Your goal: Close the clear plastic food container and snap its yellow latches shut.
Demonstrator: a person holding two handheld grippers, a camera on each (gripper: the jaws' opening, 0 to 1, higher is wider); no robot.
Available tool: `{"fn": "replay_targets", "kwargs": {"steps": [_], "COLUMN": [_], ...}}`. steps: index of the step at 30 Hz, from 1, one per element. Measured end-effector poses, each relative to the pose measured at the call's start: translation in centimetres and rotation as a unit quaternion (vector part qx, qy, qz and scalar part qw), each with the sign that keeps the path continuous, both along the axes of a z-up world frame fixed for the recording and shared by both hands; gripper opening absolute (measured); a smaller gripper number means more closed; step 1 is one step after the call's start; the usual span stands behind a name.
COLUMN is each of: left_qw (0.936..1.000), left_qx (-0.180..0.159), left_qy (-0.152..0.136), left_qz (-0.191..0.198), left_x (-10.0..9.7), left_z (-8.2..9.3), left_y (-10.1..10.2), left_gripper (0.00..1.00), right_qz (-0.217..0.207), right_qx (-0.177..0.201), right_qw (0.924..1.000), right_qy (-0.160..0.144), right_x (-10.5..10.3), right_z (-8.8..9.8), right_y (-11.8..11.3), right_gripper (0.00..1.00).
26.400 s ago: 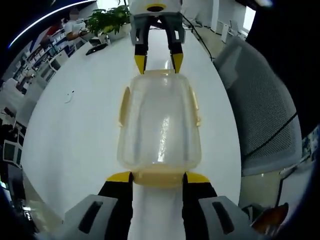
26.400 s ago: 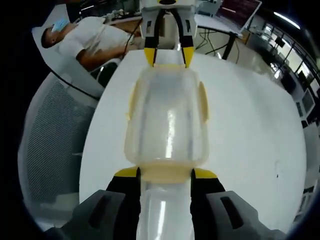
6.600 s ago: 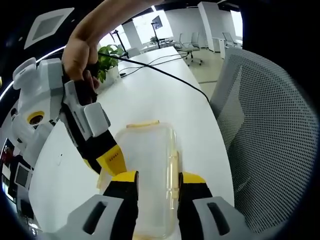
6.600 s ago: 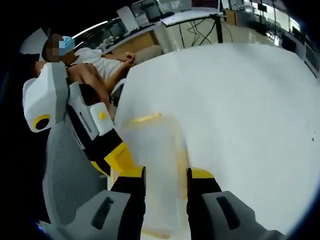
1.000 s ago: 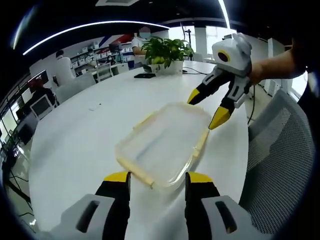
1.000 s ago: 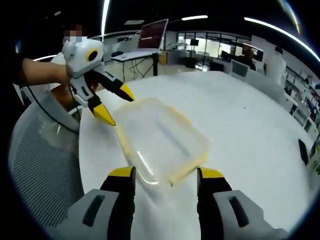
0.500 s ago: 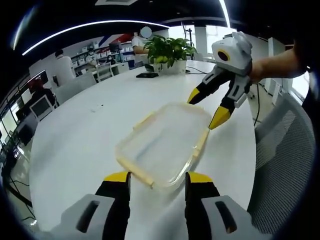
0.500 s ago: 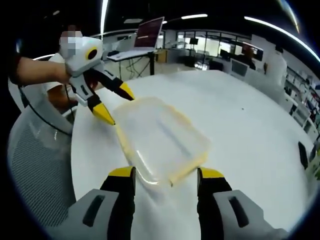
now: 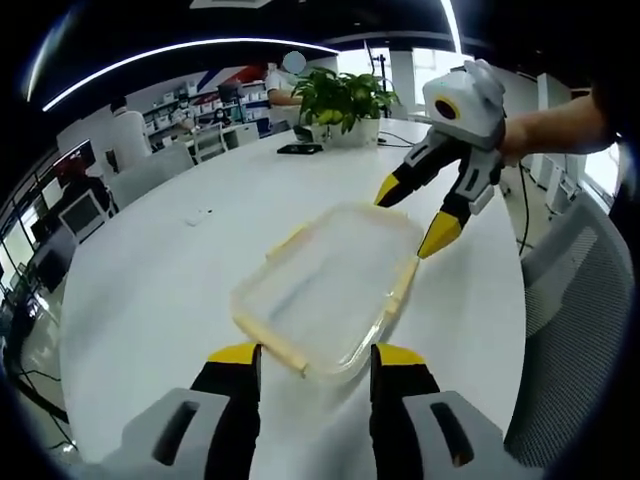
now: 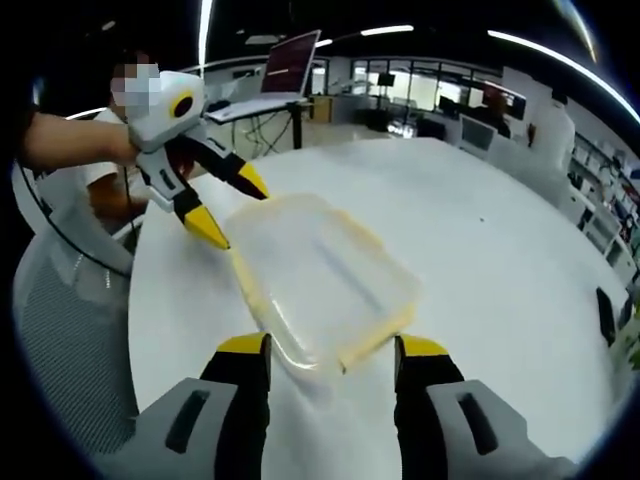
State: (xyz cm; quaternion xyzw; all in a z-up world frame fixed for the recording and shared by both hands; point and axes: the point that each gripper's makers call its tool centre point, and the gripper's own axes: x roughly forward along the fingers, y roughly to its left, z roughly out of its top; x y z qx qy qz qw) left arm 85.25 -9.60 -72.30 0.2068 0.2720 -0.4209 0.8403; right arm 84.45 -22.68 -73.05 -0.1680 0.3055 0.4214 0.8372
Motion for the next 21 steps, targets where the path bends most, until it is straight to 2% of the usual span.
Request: {"fn": "replay_targets", "kwargs": {"steps": [11,21], "left_qw": [1.0000,1.0000], "left_qx": [0.001,0.001], "left_qy": [0.000,0.001], "left_qz": [0.002,0.003], "left_x": [1.3,1.5], "left_z": [0.0,0.0], "left_y": [-0.1,0.0], "left_gripper": [0.37,0.37], "right_qz": [-0.001,-0.001], "right_qx": [-0.003,-0.004], "right_qw": [1.0000,1.0000], "right_qy": [0.003,0.004], "right_x": [1.3,1.4], "right_z": [0.0,0.0], "right_y": [-0.1,-0.1], "right_gripper": [0.46,0.47]}}
